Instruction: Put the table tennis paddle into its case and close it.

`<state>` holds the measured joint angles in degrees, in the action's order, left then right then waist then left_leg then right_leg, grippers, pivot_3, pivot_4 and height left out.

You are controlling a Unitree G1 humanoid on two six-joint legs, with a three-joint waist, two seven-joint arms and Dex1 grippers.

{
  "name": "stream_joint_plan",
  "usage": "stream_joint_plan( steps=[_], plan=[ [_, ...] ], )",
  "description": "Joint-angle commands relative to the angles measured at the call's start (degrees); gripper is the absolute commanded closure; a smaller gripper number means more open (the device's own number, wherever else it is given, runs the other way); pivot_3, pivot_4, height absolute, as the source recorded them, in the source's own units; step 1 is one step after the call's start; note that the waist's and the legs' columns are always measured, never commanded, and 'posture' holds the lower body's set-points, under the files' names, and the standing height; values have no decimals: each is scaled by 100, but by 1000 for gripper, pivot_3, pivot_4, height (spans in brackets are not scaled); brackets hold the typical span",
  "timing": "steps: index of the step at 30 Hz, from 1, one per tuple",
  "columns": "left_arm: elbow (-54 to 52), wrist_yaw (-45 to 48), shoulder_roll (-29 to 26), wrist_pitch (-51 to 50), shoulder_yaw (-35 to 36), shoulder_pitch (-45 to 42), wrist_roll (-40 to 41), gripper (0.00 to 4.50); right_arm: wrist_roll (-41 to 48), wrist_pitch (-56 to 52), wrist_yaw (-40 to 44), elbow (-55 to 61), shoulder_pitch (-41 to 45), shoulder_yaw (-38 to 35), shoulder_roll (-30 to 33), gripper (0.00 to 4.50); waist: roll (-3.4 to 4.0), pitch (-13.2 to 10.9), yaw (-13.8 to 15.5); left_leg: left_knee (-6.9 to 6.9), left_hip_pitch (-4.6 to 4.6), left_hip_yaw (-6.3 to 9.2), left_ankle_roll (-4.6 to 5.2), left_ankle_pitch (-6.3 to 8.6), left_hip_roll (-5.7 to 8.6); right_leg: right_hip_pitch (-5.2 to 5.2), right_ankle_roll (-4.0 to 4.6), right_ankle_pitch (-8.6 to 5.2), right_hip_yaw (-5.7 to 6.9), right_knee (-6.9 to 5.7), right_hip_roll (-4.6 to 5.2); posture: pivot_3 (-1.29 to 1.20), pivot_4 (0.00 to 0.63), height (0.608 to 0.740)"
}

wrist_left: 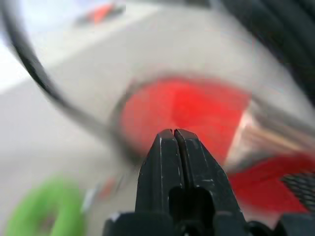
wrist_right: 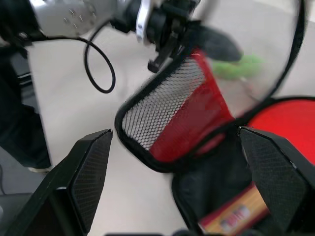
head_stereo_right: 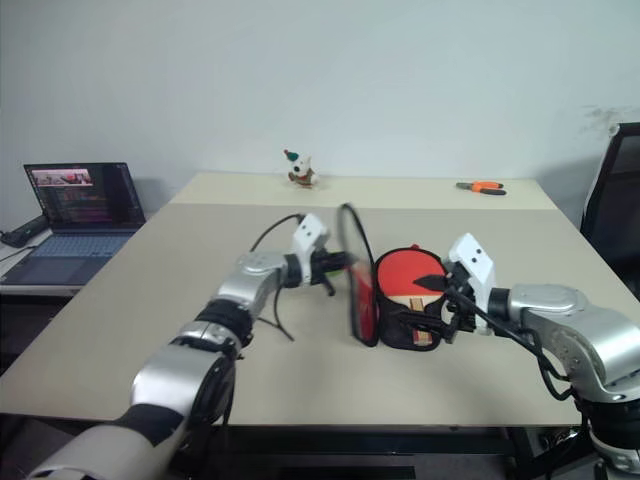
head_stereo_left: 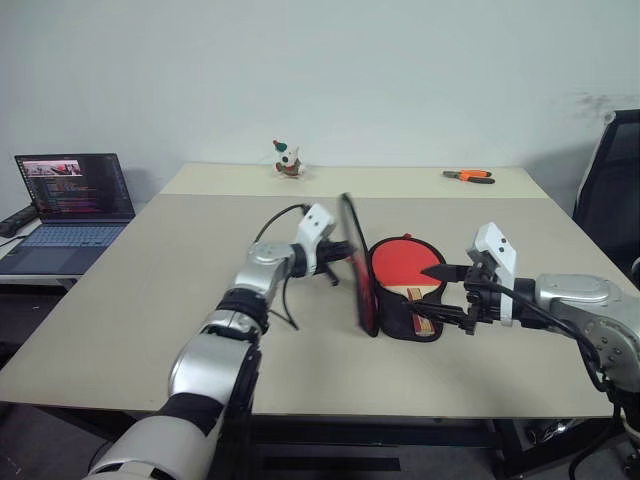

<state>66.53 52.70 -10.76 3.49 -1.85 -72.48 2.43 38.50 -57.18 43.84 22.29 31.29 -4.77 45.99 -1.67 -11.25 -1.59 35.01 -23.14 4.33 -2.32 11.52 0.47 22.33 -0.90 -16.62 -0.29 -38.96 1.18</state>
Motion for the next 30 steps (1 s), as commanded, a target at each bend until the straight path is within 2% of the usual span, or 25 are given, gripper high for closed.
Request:
stream_joint_plan(
  steps=[1,6,13,18,25,30],
  plan=[
    [151,-133,151,221,97,-351,0,4421,107,-110,-190,-126,74,-423,12,0,0,0,-33,0,0,-1,0,0,0,0,0,0,0,0,0,0,150,740],
    [169,-7,160,297,148,-322,51,4421,257,-456,-596,-444,195,-663,-207,0,0,-1,-83,-6,18,-19,1,0,-2,1,0,0,-20,-8,-11,0,150,740],
    [-701,885,-571,29,328,461,397,4421,-270,-500,-1159,-1517,437,-353,-581,0,2,0,-128,-7,23,-26,1,0,-13,2,19,11,-35,-13,-10,0,150,740],
    [-2378,1408,-1262,-798,403,1461,752,4421,-868,-161,-1293,-2500,785,121,-918,0,3,-1,-128,-6,13,-16,0,0,-12,6,28,16,-45,-8,-5,0,150,740],
    [-5214,1333,-2064,-2413,680,2847,1493,4421,-1534,471,-1420,-4394,1390,282,-1482,0,3,-1,-116,-4,13,-12,0,0,-12,6,29,17,-50,-11,-2,0,150,740],
    [-5965,991,-2303,-2872,802,3180,1717,4421,-1959,803,-1245,-5200,1626,493,-1581,0,3,-1,-76,-1,19,-13,0,0,-11,-2,28,18,-48,-11,-2,0,150,740]
  ],
)
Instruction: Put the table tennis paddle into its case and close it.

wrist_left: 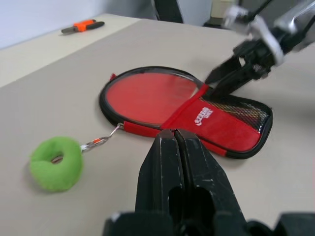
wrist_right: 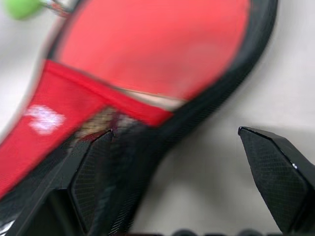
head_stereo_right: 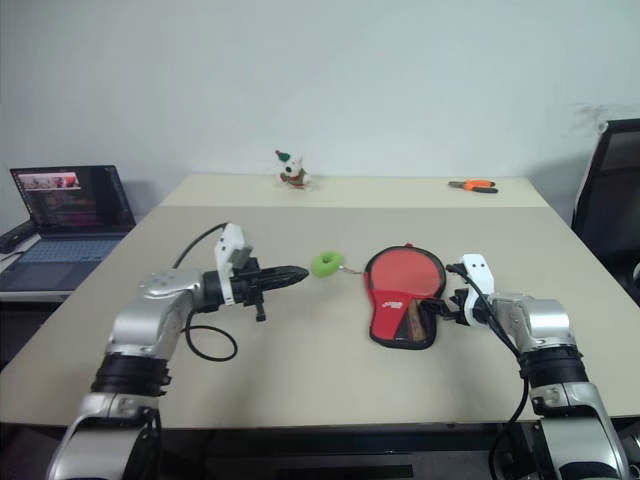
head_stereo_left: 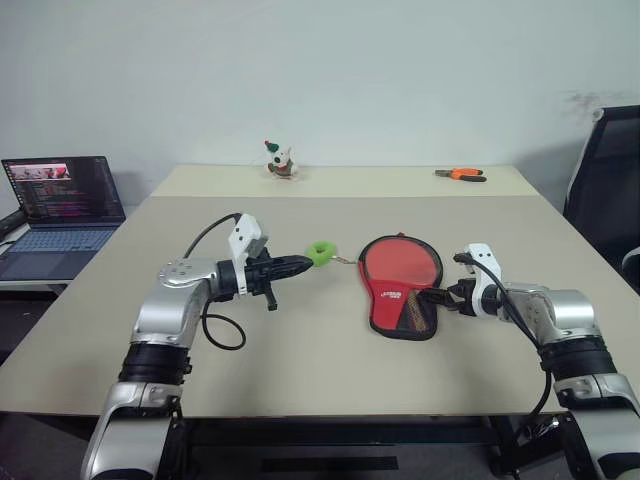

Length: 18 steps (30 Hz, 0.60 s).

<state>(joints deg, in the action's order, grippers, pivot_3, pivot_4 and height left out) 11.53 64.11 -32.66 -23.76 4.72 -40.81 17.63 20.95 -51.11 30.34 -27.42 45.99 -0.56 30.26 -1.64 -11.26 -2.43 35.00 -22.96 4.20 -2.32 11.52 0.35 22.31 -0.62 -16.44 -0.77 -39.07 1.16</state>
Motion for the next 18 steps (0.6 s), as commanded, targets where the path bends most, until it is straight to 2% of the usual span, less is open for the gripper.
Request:
stream_joint_plan(
  steps=[1,7,8,11,18],
  plan=[
    [-522,-197,-137,-182,156,37,217,4421,-260,219,191,-297,174,141,-17,0,0,0,9,1,1,0,0,0,0,-1,-2,1,0,0,0,0,150,740],
    [-612,-359,-200,-239,115,62,299,4421,-488,207,619,-329,229,466,-178,0,0,1,-1,7,7,-4,0,0,-2,-6,-5,4,-2,-2,-2,0,150,740],
    [-609,-375,-199,-236,105,56,304,4477,-532,203,671,-298,215,537,-223,186,-1,1,-17,7,7,-4,0,0,-3,-6,-5,4,-3,-2,-3,0,150,740],
    [-607,-405,-205,-221,86,50,319,4500,-602,142,745,-183,163,658,-374,861,-3,2,-76,6,8,-5,0,0,-7,-5,-4,4,-5,-1,-3,0,150,740],
    [-587,-436,-248,-216,50,35,331,4500,-685,73,763,-326,206,546,-639,3223,-9,7,-96,5,13,-8,0,0,-12,-5,-1,6,-7,-3,-3,0,150,740]
  ],
)
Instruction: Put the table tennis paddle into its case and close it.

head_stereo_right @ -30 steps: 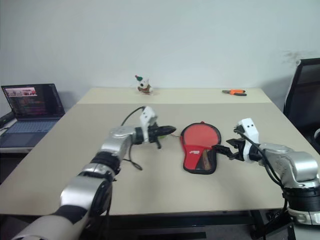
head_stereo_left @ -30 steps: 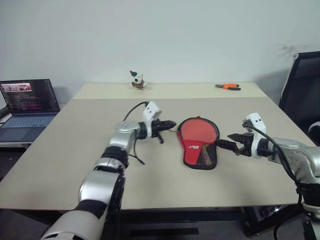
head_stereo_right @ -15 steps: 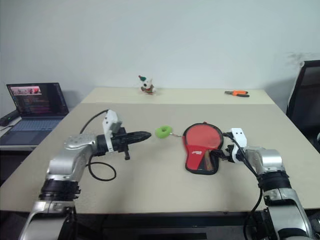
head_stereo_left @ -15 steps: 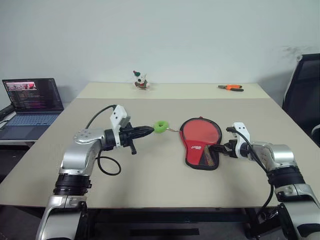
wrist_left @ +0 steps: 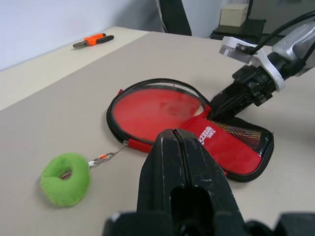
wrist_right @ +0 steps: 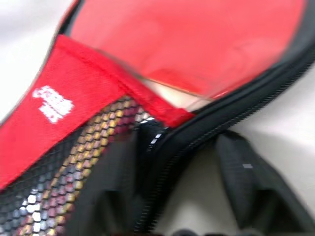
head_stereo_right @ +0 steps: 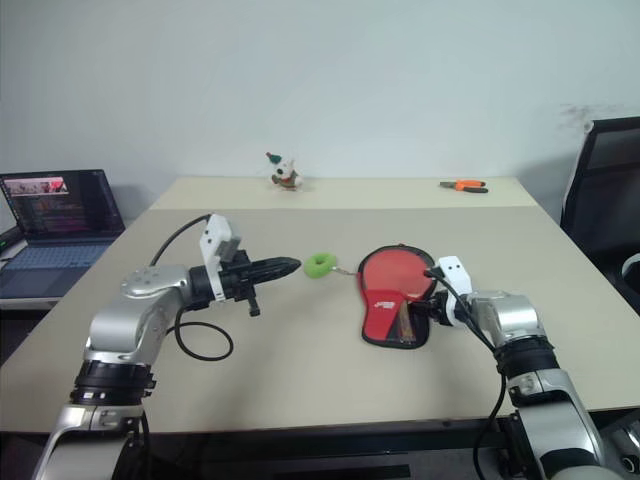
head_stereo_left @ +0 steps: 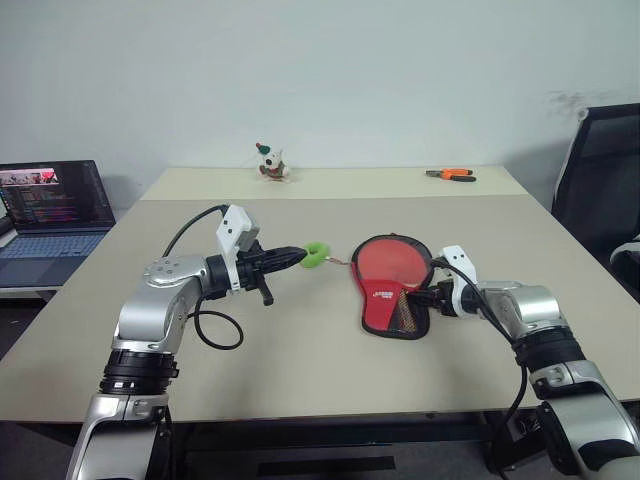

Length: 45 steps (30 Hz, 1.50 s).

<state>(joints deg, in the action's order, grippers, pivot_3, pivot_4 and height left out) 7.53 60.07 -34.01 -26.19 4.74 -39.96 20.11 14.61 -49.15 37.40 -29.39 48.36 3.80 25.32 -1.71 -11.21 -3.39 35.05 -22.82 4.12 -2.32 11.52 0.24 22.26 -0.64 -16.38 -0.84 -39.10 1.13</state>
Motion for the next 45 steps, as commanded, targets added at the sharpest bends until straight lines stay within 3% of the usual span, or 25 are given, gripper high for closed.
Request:
stream_joint_plan(
  steps=[1,5,10,17,24,32,37,45],
  plan=[
    [-179,-26,-126,29,44,-52,80,4500,-58,-101,66,-207,-2,92,-174,3546,-4,3,-1,0,2,-1,0,0,0,-1,0,0,0,-1,0,0,150,740],
    [-193,90,-261,-29,40,30,105,4500,79,38,380,-619,220,-79,-302,4476,-6,4,-13,1,9,-13,0,0,0,-1,4,8,0,-1,-1,0,150,740],
    [-472,532,-611,-278,74,414,371,4500,213,76,994,-772,506,-137,-438,4476,-6,4,-80,-4,11,-23,0,0,-4,5,10,13,-4,1,-8,0,150,740],
    [-1225,977,-1141,-794,226,1202,979,4500,398,-397,1449,-139,468,-22,-685,4476,-3,2,-152,-13,-6,-26,0,1,-27,25,12,13,-10,3,-8,0,150,740],
    [-2057,912,-1304,-1061,281,2042,1376,4500,549,-1177,985,1049,-72,20,-1025,4476,-2,1,-79,-10,-17,-8,0,1,-20,26,12,13,-12,6,0,0,150,740],
    [-2419,898,-1509,-1126,423,2559,1581,4500,978,-2640,253,3000,-1037,-323,-932,4476,-2,1,24,-12,-16,6,0,1,-17,26,14,11,-11,8,1,0,150,740],
    [-2315,981,-1667,-1049,388,2562,1587,4500,1209,-3361,-271,3887,-1605,-640,-1167,4476,-3,2,34,-12,-15,5,0,1,-15,21,14,10,-8,9,2,0,150,740],
    [-2155,987,-1669,-983,267,2358,1540,4500,1391,-3713,-707,4330,-1939,-890,-1382,4476,-3,2,34,-12,-14,-2,0,1,-13,19,13,8,-6,11,0,0,150,740]
  ],
)
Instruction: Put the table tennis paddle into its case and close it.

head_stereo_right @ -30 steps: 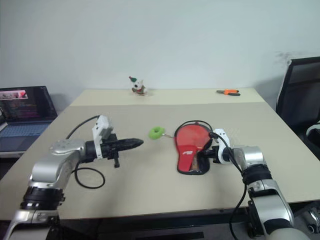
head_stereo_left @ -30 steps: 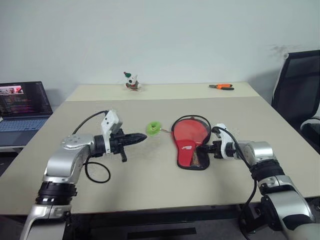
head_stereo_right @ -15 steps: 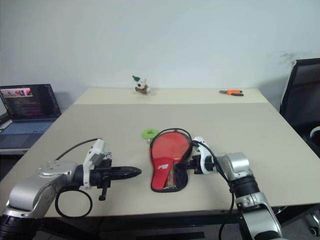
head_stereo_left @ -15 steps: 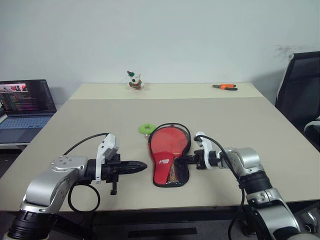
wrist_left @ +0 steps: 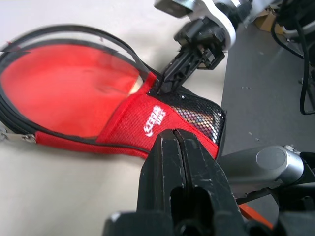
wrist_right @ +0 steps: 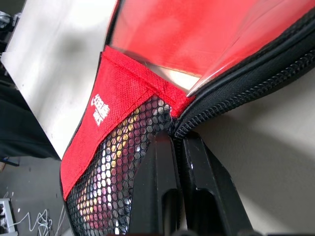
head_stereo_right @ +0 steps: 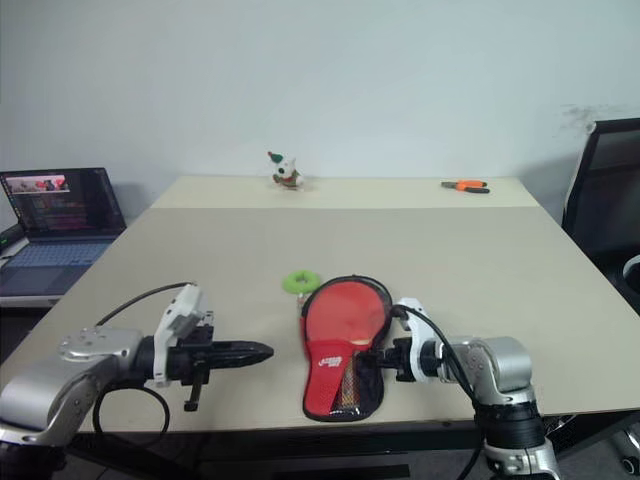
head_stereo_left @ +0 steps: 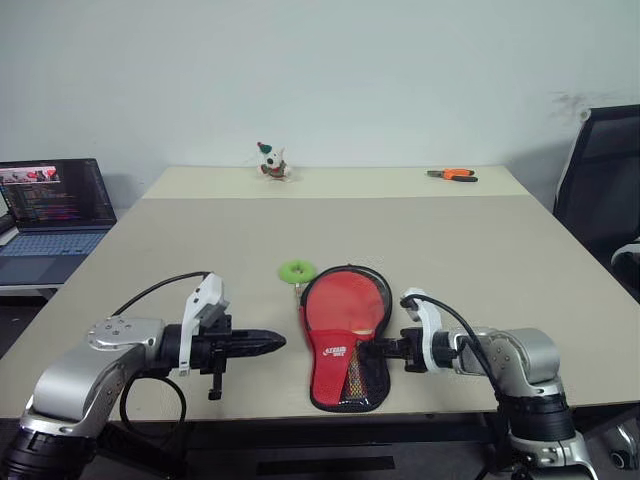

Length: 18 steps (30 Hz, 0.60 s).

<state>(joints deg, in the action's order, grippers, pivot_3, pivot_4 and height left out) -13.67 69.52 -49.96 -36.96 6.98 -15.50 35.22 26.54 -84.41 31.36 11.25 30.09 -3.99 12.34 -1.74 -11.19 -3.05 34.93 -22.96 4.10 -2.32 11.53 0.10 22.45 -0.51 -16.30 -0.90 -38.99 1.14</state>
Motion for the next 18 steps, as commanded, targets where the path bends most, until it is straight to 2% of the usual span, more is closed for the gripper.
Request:
stream_joint_plan(
  steps=[1,8,14,18],
  plan=[
    [-35,35,-67,92,37,-96,30,4500,215,-229,-152,302,-156,-141,-123,4476,0,0,0,0,-1,1,0,0,0,0,0,0,1,0,0,0,150,740],
    [-53,11,-53,98,36,-92,32,4500,344,-395,-402,462,-291,-263,-354,4476,0,0,0,-1,0,1,0,0,0,0,0,0,1,0,0,0,150,740],
    [-66,-25,-46,99,54,-77,29,4500,271,-259,-539,357,-332,-249,-182,4476,0,0,0,-1,0,1,0,0,0,-1,0,-1,1,1,0,0,150,740],
    [-78,-86,-16,100,86,-44,35,4500,321,-321,-675,470,-278,-451,-331,3653,0,0,1,-1,1,2,0,0,2,-3,-1,-1,2,1,0,0,150,740]
  ],
)
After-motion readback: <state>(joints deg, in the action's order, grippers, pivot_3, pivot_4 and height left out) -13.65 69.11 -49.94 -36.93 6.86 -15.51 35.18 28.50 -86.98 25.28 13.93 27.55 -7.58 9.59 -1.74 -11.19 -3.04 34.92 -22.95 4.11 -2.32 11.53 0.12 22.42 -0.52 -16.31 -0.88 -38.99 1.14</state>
